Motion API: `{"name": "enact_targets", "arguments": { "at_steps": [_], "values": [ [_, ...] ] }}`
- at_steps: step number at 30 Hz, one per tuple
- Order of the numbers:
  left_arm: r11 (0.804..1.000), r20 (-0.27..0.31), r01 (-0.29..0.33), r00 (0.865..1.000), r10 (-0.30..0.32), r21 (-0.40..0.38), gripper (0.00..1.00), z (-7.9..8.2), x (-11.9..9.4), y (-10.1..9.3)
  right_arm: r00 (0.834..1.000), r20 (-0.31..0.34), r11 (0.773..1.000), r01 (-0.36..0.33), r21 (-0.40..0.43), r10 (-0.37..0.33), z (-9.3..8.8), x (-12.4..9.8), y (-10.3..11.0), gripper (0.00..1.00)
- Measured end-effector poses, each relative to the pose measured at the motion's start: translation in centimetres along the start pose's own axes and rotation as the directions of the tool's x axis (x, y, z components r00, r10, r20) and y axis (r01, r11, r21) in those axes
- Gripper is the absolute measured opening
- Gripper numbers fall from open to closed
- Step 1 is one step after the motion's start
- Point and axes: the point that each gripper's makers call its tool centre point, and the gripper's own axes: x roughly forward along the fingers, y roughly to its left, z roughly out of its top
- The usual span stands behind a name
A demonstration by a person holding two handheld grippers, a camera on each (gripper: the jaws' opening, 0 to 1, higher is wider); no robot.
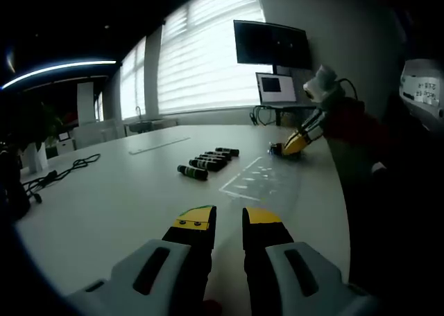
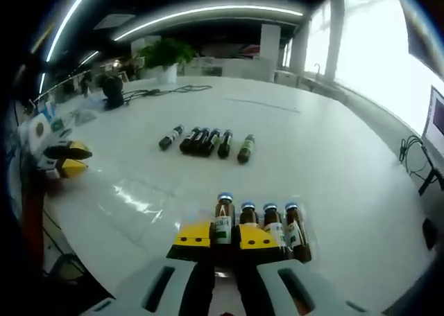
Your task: Grip medicine bottles put into box
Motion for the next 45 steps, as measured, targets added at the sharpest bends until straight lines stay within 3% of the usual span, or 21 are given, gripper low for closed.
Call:
{"name": "enact_targets", "arguments": {
  "at_steps": [10,15,20,25,29,39,45],
  "values": [
    [1.0,-0.001,0.0,1.0,0.0,0.001,0.09,-0.1,0.0,0.0,1.0,0.011,1.0,-0.017,-0.012,0.017,-0.1,0.1,0.2,0.08],
    [1.0,-0.002,0.0,1.0,0.0,0.001,0.09,-0.1,0.0,0.0,0.999,0.042,0.999,-0.028,-0.028,0.029,0.3,-0.2,0.3,0.08],
    [1.0,-0.001,-0.001,1.0,0.001,0.0,0.09,-0.1,0.0,0.0,0.994,0.104,0.999,-0.048,0.014,0.047,1.3,-1.0,-0.5,0.08],
    [1.0,-0.001,-0.001,1.0,0.001,-0.001,0.09,0.0,0.0,0.0,0.985,0.145,0.995,-0.095,0.033,0.089,1.7,-2.0,-0.9,0.0],
    [1.0,-0.004,-0.002,1.0,0.002,0.002,0.09,-0.1,0.1,0.1,0.984,0.126,0.989,-0.133,0.067,0.123,0.9,-2.0,-0.8,0.0],
    [1.0,-0.004,-0.002,1.0,0.002,0.0,0.09,-0.1,0.0,0.1,0.988,0.063,0.99,-0.14,0.016,0.139,-0.1,-1.2,0.3,0.01],
    [1.0,-0.004,-0.001,1.0,0.001,0.001,0.09,-0.1,0.0,0.1,0.989,0.072,0.991,-0.133,0.013,0.132,-0.1,-1.2,0.2,0.01]
  ]
}}
